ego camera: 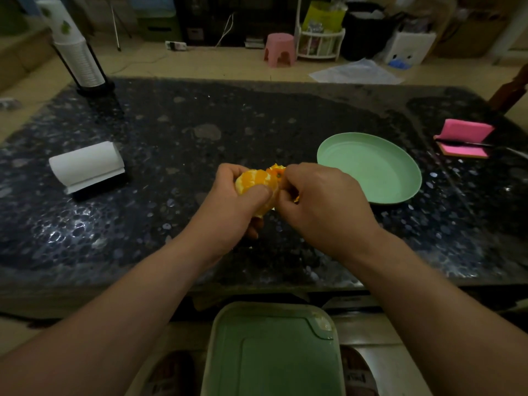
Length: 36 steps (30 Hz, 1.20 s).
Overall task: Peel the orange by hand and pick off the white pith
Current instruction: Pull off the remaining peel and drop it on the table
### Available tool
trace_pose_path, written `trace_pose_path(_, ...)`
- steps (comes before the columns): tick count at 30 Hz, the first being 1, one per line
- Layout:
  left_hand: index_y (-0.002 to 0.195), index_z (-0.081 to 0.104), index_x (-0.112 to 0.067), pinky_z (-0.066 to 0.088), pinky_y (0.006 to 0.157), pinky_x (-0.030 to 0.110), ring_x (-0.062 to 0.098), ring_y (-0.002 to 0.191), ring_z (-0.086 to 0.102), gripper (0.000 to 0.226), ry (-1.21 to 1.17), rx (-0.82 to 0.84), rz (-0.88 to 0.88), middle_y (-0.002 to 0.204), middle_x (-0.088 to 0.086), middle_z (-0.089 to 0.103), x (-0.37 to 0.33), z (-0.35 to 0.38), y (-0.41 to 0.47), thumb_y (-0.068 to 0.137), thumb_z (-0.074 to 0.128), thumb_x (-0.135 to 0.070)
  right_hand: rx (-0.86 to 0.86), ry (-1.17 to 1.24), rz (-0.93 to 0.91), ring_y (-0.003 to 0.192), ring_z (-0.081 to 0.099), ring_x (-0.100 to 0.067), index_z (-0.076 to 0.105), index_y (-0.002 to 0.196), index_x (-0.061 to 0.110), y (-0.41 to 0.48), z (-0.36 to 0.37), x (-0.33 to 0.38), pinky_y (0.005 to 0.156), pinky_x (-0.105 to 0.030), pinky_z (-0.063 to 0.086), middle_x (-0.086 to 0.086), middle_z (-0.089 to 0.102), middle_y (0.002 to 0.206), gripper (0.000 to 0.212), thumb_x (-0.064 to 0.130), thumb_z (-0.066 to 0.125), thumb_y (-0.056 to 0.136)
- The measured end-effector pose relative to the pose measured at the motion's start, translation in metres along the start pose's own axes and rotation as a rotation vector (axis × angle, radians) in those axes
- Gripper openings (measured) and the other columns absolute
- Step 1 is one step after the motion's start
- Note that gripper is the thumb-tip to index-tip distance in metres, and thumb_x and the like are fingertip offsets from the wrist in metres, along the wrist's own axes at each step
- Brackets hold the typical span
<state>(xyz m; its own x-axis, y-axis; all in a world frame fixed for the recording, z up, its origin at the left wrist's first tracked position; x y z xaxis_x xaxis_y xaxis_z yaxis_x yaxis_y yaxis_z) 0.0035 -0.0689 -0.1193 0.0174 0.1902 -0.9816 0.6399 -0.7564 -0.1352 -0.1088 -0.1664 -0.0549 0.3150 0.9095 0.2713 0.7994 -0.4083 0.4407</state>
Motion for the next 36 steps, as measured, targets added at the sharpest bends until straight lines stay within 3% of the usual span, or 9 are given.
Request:
trace_pose_path(10,0.141,0.047,-0.005,0.044,0.049,0.032,0.024,0.064,0.06,0.07,-0.383,0.085,-0.147,0.12,0.038,0.064,0.004,0.003,0.0,0.08,0.062,-0.036,0.084,0.319,0.245,0.063,0.058,-0.011,0.069,0.087,0.023,0.0,0.009,-0.038,0.058,-0.037,0.049,0.008,0.062,0.067,0.015,0.025,0.059,0.098)
trace_pose_path(13,0.146,0.044,-0.001,0.045,0.05,0.03,0.022,0.064,0.059,0.075,-0.429,0.125,-0.153,0.108,0.026,0.068,0.002,0.004,0.0,0.082,0.06,-0.036,0.105,0.392,0.281,0.065,0.056,-0.013,0.072,0.091,0.022,0.001,0.011,-0.041,0.059,-0.036,0.046,0.006,0.062,0.07,0.025,0.013,0.05,0.099)
trace_pose_path(17,0.132,0.058,-0.002,0.046,0.051,0.027,0.02,0.065,0.058,0.048,-0.459,0.139,-0.179,0.106,0.02,0.068,0.002,0.005,-0.002,0.096,0.053,-0.034,0.186,0.188,0.268,0.076,0.059,-0.023,0.066,0.083,0.016,0.001,0.026,-0.041,0.063,-0.041,0.046,-0.001,0.063,0.078,0.027,0.022,0.047,0.101)
trace_pose_path(20,0.122,0.063,-0.007,0.045,0.051,0.026,0.02,0.065,0.057,0.035,-0.47,0.125,-0.195,0.105,0.018,0.071,0.005,0.004,-0.001,0.102,0.046,-0.029,0.302,-0.041,0.292,0.073,0.058,-0.026,0.058,0.069,0.017,-0.002,0.05,-0.046,0.058,-0.038,0.035,-0.002,0.057,0.07,0.053,0.052,0.043,0.105)
trace_pose_path(23,0.117,0.064,-0.01,0.044,0.05,0.026,0.019,0.064,0.056,0.032,-0.477,0.104,-0.206,0.104,0.017,0.072,0.009,0.002,0.0,0.101,0.045,-0.03,0.297,-0.114,0.236,0.089,0.058,-0.027,0.063,0.078,0.019,-0.001,0.047,-0.044,0.07,-0.039,0.036,0.002,0.056,0.082,0.034,0.038,0.05,0.103)
trace_pose_path(25,0.117,0.064,-0.01,0.044,0.049,0.025,0.019,0.064,0.056,0.032,-0.479,0.094,-0.213,0.104,0.017,0.072,0.01,0.0,0.002,0.101,0.045,-0.03,0.251,-0.033,0.222,0.098,0.056,-0.026,0.068,0.095,0.023,0.001,0.038,-0.041,0.078,-0.041,0.042,0.003,0.061,0.097,0.014,0.029,0.055,0.098)
trace_pose_path(29,0.121,0.064,-0.01,0.046,0.049,0.025,0.019,0.064,0.056,0.034,-0.487,0.098,-0.216,0.103,0.016,0.071,0.01,0.003,0.004,0.1,0.047,-0.031,0.148,0.142,0.256,0.081,0.056,-0.021,0.067,0.078,0.019,0.004,0.026,-0.043,0.071,-0.038,0.043,0.002,0.063,0.082,0.029,0.037,0.059,0.099)
trace_pose_path(32,0.125,0.063,-0.011,0.046,0.05,0.026,0.019,0.065,0.057,0.038,-0.485,0.118,-0.21,0.103,0.016,0.072,0.01,0.005,0.003,0.097,0.051,-0.033,0.182,0.292,0.274,0.105,0.06,-0.013,0.068,0.118,0.03,0.004,0.024,-0.04,0.087,-0.038,0.05,0.008,0.066,0.117,0.028,0.024,0.068,0.091)
trace_pose_path(36,0.126,0.063,-0.009,0.045,0.051,0.026,0.019,0.065,0.056,0.038,-0.475,0.127,-0.196,0.098,0.013,0.072,0.008,0.006,0.003,0.099,0.048,-0.031,0.175,0.545,0.254,0.093,0.068,-0.001,0.075,0.108,0.029,0.002,0.015,-0.029,0.081,-0.023,0.055,0.014,0.074,0.099,0.015,0.035,0.077,0.095)
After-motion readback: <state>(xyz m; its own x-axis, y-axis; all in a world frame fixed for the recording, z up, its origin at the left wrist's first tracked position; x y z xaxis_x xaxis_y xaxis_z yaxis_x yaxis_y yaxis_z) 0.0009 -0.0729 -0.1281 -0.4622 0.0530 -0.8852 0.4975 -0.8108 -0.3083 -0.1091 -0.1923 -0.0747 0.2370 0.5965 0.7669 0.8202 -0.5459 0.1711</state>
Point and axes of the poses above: each hand's wrist, its own y-axis towards the middle knuckle, its own z-axis out of the palm, x = y × z, the point moved 8 cm from there along y, towards the middle knuckle
